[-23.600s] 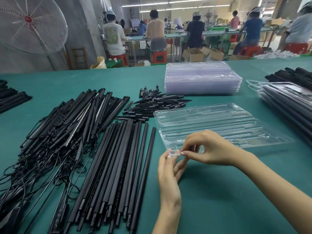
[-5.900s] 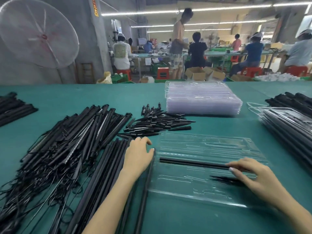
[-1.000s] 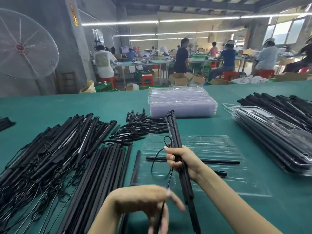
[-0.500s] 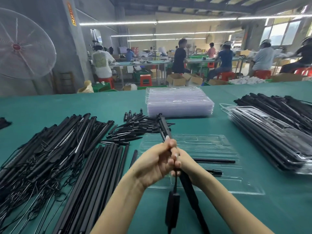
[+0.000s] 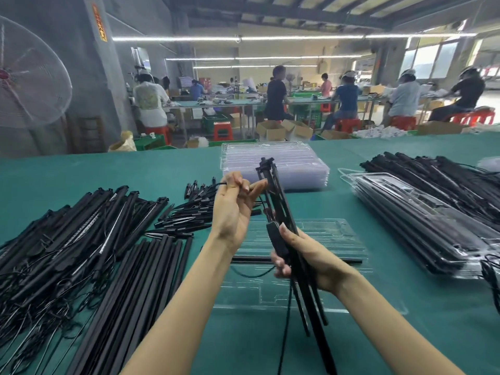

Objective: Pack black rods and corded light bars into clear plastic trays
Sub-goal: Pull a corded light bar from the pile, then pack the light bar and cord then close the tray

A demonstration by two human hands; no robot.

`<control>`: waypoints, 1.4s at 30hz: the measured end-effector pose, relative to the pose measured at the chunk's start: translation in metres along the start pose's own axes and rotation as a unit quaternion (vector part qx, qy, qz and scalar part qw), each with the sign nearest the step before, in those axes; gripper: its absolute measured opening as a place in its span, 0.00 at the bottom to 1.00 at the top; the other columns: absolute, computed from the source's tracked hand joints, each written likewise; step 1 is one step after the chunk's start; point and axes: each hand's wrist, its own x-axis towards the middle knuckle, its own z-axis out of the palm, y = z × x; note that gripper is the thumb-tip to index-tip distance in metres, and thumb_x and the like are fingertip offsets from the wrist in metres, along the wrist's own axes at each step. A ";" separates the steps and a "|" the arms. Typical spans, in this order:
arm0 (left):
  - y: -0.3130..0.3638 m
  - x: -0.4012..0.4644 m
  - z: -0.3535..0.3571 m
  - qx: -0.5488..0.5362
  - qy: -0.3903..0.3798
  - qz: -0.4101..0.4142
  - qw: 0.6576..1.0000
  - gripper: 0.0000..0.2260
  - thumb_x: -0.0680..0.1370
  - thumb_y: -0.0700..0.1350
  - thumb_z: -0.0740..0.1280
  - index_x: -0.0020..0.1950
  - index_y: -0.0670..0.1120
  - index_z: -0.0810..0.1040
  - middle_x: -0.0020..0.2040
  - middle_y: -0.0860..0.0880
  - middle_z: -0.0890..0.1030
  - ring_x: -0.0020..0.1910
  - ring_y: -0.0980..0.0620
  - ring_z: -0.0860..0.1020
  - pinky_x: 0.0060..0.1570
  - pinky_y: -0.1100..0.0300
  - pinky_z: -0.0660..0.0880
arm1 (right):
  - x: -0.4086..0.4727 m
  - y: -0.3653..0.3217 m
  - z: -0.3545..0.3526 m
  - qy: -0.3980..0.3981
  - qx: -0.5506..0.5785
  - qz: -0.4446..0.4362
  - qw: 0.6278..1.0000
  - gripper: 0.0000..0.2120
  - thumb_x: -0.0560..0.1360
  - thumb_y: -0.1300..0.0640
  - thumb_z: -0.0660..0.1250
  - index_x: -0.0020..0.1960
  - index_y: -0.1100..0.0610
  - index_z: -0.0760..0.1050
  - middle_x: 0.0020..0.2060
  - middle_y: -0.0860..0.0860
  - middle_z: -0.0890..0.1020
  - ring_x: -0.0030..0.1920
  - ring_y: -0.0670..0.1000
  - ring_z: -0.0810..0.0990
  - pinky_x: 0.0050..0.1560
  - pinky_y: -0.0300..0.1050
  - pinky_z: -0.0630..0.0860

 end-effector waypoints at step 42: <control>0.003 -0.021 -0.120 0.782 -0.213 0.098 0.578 0.30 0.74 0.70 0.48 0.59 0.49 0.73 0.45 0.58 0.77 0.42 0.54 0.78 0.36 0.65 0.64 | -0.054 -0.092 -0.159 0.539 -0.439 -0.064 0.716 0.10 0.77 0.65 0.63 0.57 0.59 0.77 0.21 0.48 0.78 0.25 0.44 0.72 0.25 0.36 0.65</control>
